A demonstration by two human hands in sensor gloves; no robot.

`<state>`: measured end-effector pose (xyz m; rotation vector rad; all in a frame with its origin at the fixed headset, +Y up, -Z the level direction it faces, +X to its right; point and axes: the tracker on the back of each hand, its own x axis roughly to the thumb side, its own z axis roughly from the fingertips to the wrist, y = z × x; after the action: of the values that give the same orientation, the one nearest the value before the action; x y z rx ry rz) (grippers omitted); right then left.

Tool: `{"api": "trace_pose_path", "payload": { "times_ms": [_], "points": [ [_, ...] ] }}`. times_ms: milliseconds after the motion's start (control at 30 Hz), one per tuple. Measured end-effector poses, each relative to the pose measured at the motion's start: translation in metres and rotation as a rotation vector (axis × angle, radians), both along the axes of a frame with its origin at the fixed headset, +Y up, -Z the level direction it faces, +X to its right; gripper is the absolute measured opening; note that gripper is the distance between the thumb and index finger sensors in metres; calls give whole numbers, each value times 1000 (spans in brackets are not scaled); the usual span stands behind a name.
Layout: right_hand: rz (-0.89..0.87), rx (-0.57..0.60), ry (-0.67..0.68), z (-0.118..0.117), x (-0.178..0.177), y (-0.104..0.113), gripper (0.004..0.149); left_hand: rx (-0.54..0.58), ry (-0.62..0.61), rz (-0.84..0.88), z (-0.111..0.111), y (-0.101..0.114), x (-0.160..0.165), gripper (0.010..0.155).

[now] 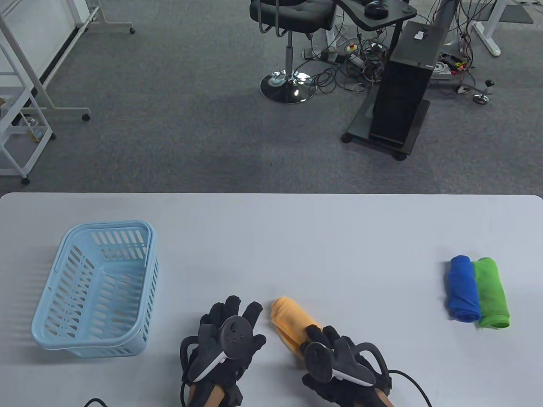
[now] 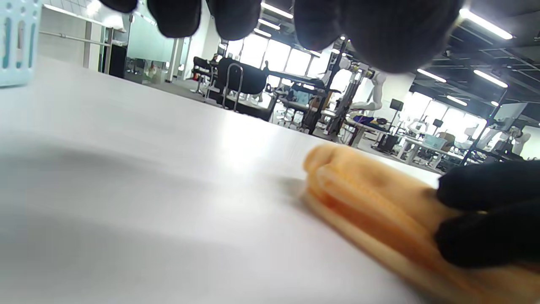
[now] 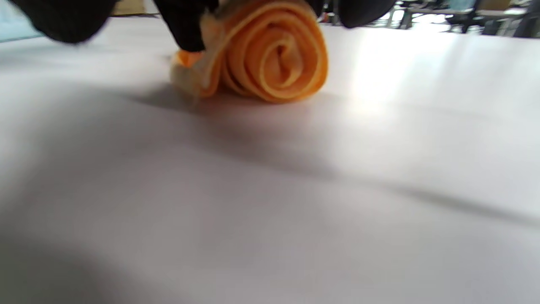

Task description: Roll rectangular towel into towel roll

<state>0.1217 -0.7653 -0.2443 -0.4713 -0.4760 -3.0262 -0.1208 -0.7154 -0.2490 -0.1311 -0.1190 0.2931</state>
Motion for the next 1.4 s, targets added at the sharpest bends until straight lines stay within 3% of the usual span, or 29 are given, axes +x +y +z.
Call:
{"api": "trace_pose_path", "payload": {
  "times_ms": [300, 667, 933, 1400],
  "points": [
    [63, -14, -344, -44, 76, 0, 80, 25, -37, -15, 3, 3, 3, 81],
    [27, -63, -640, -69, 164, 4, 83, -5, -63, -93, 3, 3, 6, 87],
    [76, -97, -736, -79, 198, 8, 86, -21, -59, -91, 4, 3, 5, 88],
    [132, -112, -775, -77, 215, 11, 88, -47, -56, -107, 3, 1, 6, 89]
  ]
}}
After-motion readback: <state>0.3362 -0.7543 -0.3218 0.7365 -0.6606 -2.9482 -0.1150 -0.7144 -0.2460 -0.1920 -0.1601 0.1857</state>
